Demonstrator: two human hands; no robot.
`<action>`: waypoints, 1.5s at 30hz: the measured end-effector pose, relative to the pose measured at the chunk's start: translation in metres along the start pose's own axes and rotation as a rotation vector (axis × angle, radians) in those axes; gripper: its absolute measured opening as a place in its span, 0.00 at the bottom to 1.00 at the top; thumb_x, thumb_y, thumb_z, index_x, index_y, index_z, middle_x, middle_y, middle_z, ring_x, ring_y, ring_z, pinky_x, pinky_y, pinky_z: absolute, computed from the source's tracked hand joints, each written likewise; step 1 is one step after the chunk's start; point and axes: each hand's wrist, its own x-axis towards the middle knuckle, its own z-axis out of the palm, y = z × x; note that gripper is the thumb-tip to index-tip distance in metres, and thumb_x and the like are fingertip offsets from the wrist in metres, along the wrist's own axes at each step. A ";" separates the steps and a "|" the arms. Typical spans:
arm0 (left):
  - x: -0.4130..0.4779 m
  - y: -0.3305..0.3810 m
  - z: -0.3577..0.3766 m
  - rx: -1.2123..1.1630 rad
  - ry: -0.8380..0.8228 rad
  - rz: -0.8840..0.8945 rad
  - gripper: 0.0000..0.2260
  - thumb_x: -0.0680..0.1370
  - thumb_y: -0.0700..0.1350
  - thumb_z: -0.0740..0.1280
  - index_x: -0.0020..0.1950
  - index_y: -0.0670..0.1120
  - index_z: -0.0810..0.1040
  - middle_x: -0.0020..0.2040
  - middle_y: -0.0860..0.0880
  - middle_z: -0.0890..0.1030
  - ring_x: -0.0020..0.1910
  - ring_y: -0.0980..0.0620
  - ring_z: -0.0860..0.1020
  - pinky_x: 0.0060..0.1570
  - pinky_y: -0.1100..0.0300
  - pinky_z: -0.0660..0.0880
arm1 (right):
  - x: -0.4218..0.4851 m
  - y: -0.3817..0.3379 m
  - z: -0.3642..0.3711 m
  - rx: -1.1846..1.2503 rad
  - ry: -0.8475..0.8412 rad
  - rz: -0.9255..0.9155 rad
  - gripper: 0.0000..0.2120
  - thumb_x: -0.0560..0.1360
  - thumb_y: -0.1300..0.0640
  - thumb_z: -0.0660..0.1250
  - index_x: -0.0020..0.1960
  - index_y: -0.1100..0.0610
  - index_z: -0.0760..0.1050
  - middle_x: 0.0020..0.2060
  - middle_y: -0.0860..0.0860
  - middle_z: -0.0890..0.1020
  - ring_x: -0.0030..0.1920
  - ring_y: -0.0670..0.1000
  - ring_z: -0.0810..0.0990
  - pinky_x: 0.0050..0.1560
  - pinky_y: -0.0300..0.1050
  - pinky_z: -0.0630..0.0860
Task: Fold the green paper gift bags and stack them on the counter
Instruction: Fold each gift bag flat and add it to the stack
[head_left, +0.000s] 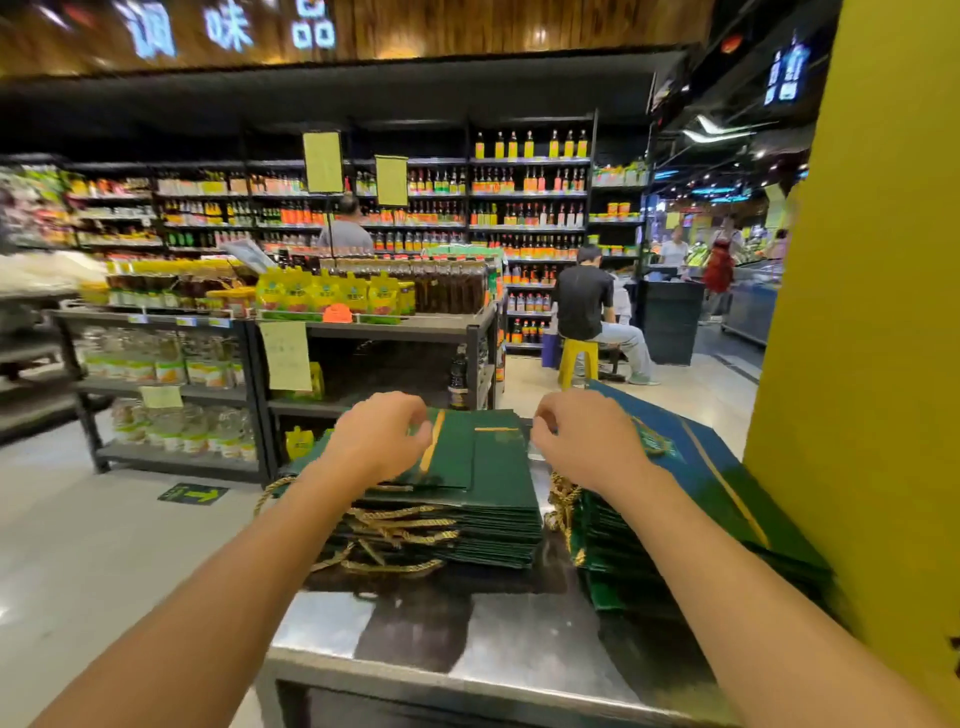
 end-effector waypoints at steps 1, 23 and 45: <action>-0.006 -0.021 -0.004 0.023 0.022 -0.044 0.10 0.82 0.52 0.63 0.58 0.51 0.80 0.56 0.52 0.82 0.55 0.47 0.80 0.54 0.49 0.79 | 0.005 -0.015 0.007 -0.021 -0.003 -0.026 0.14 0.80 0.50 0.60 0.46 0.56 0.80 0.41 0.52 0.81 0.44 0.56 0.80 0.47 0.52 0.79; -0.071 -0.091 -0.002 -0.556 0.248 -0.450 0.21 0.75 0.55 0.75 0.62 0.45 0.82 0.58 0.47 0.83 0.58 0.47 0.79 0.61 0.43 0.77 | -0.007 -0.085 0.057 0.951 -0.054 0.356 0.09 0.77 0.57 0.72 0.49 0.53 0.72 0.43 0.49 0.82 0.38 0.51 0.82 0.45 0.51 0.81; -0.162 0.000 0.033 -1.340 0.089 -0.588 0.13 0.80 0.44 0.70 0.61 0.39 0.74 0.51 0.41 0.83 0.49 0.44 0.85 0.34 0.55 0.81 | -0.156 -0.020 0.051 1.049 0.038 0.394 0.30 0.79 0.57 0.71 0.78 0.54 0.65 0.53 0.38 0.79 0.33 0.43 0.81 0.38 0.34 0.80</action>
